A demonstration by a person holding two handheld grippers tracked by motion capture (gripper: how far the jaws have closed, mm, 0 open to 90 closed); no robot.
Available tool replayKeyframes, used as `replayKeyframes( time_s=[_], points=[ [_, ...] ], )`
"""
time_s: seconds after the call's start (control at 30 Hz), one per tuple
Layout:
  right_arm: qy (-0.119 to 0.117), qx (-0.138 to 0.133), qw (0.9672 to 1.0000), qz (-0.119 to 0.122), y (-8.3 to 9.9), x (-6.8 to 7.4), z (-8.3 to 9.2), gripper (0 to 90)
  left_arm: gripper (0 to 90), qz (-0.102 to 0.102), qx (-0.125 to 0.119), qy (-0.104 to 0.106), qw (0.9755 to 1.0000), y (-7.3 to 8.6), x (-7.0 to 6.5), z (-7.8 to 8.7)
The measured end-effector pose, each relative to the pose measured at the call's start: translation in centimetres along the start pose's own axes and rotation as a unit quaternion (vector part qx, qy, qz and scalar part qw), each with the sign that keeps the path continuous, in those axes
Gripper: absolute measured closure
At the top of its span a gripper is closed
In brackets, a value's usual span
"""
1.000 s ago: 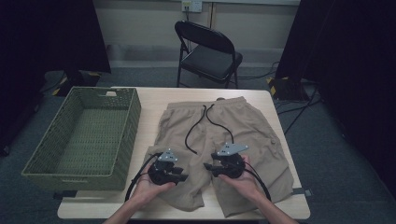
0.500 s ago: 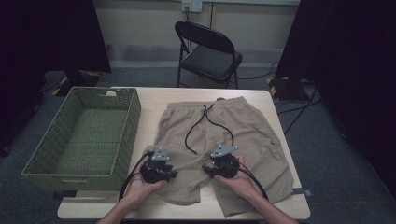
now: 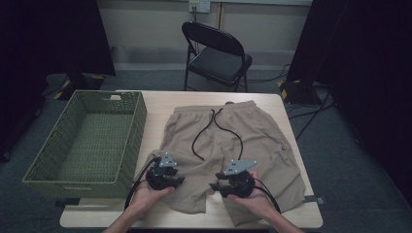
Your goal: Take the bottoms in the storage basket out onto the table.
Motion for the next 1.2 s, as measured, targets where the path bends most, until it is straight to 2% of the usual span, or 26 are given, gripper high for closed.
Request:
replayKeyframes(
  time_s=[0.1,0.17,0.23,0.37,0.4,0.5,0.57,0.63,0.77,0.8,0.83,0.93,1.0,1.1,1.17,1.2],
  points=[
    [-0.054,0.009,0.9985,0.001,0.3,1.7,-0.8,69.2,54.2,-0.001,0.001,-0.001,1.0000,0.0,-0.2,-0.1],
    [-0.071,0.020,0.9972,0.009,0.7,2.5,-1.7,73.6,53.3,-0.001,0.001,0.001,1.0000,0.0,-0.2,-0.1],
    [-0.075,0.031,0.9965,0.018,1.1,3.0,-2.6,76.4,53.2,0.000,0.002,0.003,1.0000,0.0,-0.1,-0.1],
    [-0.066,0.053,0.9958,0.034,1.8,3.0,-4.3,78.0,52.8,0.001,0.002,0.003,1.0000,0.0,-0.1,-0.1],
    [-0.067,0.050,0.9960,0.033,1.9,3.0,-4.4,78.0,52.5,0.001,0.002,0.003,1.0000,0.0,-0.1,-0.1],
    [-0.073,0.051,0.9953,0.038,2.0,3.2,-4.0,77.9,52.2,0.002,0.003,0.004,1.0000,-0.1,-0.1,-0.1],
    [-0.085,0.054,0.9938,0.049,2.3,3.8,-3.5,77.9,52.2,0.003,0.002,0.003,1.0000,-0.1,-0.1,-0.1],
    [-0.100,0.060,0.9920,0.048,2.6,4.5,-2.8,77.9,51.9,0.006,0.000,0.003,1.0000,-0.1,-0.1,-0.1],
    [-0.135,0.078,0.9862,0.055,2.9,5.5,-1.7,75.6,50.2,0.010,-0.001,0.006,0.9999,-0.1,-0.2,-0.1],
    [-0.137,0.075,0.9864,0.051,2.8,5.5,-1.4,73.8,49.8,0.005,0.001,0.009,0.9999,-0.1,-0.2,-0.1],
    [-0.135,0.065,0.9876,0.046,2.5,5.2,-1.2,73.7,49.9,0.002,0.000,0.016,0.9999,-0.1,-0.3,-0.2],
    [-0.104,0.016,0.9941,0.027,0.6,3.4,-0.4,72.4,51.2,-0.001,-0.002,0.022,0.9997,-0.1,-0.7,-0.2],
    [-0.071,-0.008,0.9974,0.012,-0.2,1.8,-0.1,70.9,52.4,0.021,0.003,0.032,0.9993,0.1,-1.3,0.1],
    [-0.031,-0.017,0.9994,0.005,-0.6,0.0,-0.3,66.0,53.1,-0.005,0.011,0.040,0.9991,0.6,-2.5,0.7],
    [-0.004,-0.013,0.9999,0.002,-0.5,-1.1,-0.8,65.0,53.1,-0.003,0.015,0.048,0.9987,0.7,-3.4,0.9],
    [0.007,-0.012,0.9999,0.000,-0.3,-1.6,-1.2,63.7,53.1,-0.005,0.021,0.062,0.9979,0.7,-3.8,1.0]
  ],
)
Point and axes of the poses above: each handheld gripper's, and its own axes: z roughly backward along the jaws, y roughly out of its underside, x roughly to its left, the point moved 6 cm from there along -z, roughly forward along the jaws, and after that the axes turned 15 degrees about -x, right-handed, at the moved point
